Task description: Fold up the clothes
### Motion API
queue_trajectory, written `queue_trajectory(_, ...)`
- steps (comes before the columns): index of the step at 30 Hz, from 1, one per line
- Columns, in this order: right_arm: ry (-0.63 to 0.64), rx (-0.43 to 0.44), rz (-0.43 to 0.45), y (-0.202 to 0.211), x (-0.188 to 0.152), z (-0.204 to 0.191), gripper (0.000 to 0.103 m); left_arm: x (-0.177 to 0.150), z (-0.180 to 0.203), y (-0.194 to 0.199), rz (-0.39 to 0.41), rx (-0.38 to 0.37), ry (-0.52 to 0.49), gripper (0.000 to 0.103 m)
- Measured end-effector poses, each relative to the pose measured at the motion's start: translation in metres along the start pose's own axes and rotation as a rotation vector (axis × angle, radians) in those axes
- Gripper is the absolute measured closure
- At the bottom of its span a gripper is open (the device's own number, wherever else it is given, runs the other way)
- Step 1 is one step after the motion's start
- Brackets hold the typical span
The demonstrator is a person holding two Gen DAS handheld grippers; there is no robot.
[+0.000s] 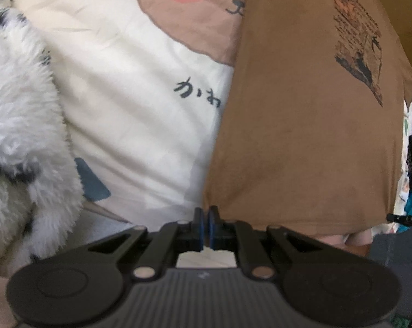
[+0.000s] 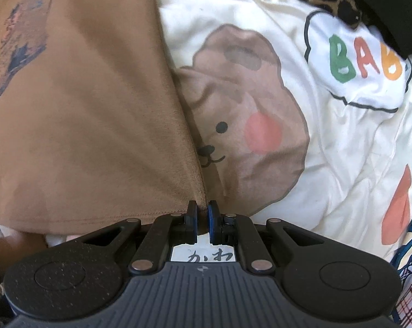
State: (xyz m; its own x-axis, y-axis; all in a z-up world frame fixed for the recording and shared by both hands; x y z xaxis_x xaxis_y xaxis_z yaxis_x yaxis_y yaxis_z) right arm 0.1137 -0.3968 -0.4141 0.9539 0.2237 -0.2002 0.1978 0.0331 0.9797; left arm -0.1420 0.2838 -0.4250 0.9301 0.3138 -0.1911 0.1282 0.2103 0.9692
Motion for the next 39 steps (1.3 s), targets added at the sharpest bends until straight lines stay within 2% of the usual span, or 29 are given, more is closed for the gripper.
queue_trajectory(7,-0.024,-0.044,-0.015,-0.012,-0.002,-0.001,0.094,-0.001,-0.002,-0.004,-0.012,0.019,0.000,0.097)
queue_trajectory(10,-0.025,-0.082,-0.034,-0.010,-0.007,0.003,0.093,-0.008,-0.004,-0.007,-0.038,0.070,-0.020,0.093)
queue_trajectory(13,-0.040,-0.085,-0.023,0.002,-0.011,0.008,0.092,-0.011,-0.010,-0.001,-0.024,0.052,-0.001,0.088)
queue_trajectory(16,-0.047,-0.091,0.013,0.022,-0.013,0.013,0.091,-0.014,-0.016,0.006,-0.008,0.032,0.018,0.080)
queue_trajectory(18,-0.047,-0.105,0.032,0.037,-0.014,0.017,0.085,-0.014,-0.018,0.012,0.007,0.021,0.026,0.069)
queue_trajectory(20,-0.045,-0.124,0.047,0.052,-0.012,0.020,0.078,-0.010,-0.018,0.019,0.023,0.016,0.020,0.065)
queue_trajectory(22,-0.051,-0.129,0.066,0.067,-0.005,0.027,0.078,-0.006,-0.018,0.029,0.042,0.013,0.020,0.061)
queue_trajectory(27,-0.059,-0.117,0.138,0.104,0.018,0.024,0.065,0.006,-0.014,0.057,0.096,0.015,0.030,0.036)
queue_trajectory(33,-0.108,-0.083,0.223,0.132,0.041,0.018,0.064,0.021,-0.001,0.089,0.155,0.037,0.021,0.032)
queue_trajectory(39,-0.145,-0.021,0.331,0.169,0.064,0.016,0.062,0.055,0.036,0.115,0.200,0.033,-0.021,0.027)
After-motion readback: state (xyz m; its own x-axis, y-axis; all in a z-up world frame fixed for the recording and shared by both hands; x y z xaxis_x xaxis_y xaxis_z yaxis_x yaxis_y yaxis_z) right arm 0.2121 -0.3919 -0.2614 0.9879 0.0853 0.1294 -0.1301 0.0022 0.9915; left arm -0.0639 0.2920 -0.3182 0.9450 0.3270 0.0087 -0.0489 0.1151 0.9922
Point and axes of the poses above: each gripper's, at about its wrist camera, not at the fingertips, and y roughly against the way its jaws point, z to its right, x to its top, the point moved 3 cm from there along -y, roughly the way its jaws point, and after that the axes turned 1 degree about x, right-handed, at the moved point
